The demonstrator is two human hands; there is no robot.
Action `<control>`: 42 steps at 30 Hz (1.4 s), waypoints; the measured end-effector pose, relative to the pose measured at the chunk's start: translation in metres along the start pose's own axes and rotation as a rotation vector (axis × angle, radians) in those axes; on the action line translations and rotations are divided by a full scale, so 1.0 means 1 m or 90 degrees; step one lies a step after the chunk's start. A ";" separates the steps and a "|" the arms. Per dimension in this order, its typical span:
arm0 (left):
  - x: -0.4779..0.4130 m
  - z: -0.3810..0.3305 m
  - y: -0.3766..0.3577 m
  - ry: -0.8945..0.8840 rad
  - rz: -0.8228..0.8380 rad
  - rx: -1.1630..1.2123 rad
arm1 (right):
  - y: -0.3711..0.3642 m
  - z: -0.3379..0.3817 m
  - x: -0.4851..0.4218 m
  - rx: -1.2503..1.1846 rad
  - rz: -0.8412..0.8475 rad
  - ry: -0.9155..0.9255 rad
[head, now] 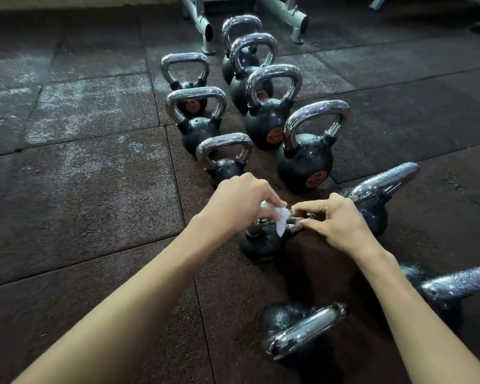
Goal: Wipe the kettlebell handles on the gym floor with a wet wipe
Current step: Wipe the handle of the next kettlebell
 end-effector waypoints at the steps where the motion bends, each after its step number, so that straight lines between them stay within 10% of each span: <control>1: -0.003 -0.005 0.002 -0.006 0.013 -0.004 | 0.001 -0.004 0.001 -0.003 -0.001 -0.006; 13: 0.010 -0.008 -0.016 0.015 -0.033 0.151 | 0.003 -0.001 0.018 0.036 -0.011 -0.036; 20: -0.003 -0.019 -0.008 -0.003 -0.052 -0.021 | -0.002 0.004 0.011 0.054 -0.012 -0.050; 26: 0.018 0.027 -0.014 0.002 0.001 0.241 | -0.009 -0.001 0.020 0.013 -0.061 -0.023; 32: -0.006 -0.031 -0.028 -0.056 -0.058 0.042 | -0.014 -0.001 0.026 0.015 -0.047 0.006; 42: 0.038 0.040 -0.065 -0.022 -0.184 0.609 | -0.022 0.013 0.021 -0.072 -0.095 -0.003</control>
Point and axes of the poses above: each hand's wrist, its own x-axis away from the middle knuckle, its own y-axis out of the back of the hand, z = x × y, the point moved 2 cm from there along -x, towards the middle knuckle, and after that the axes turned 12 degrees about z, right-handed, at the moved point
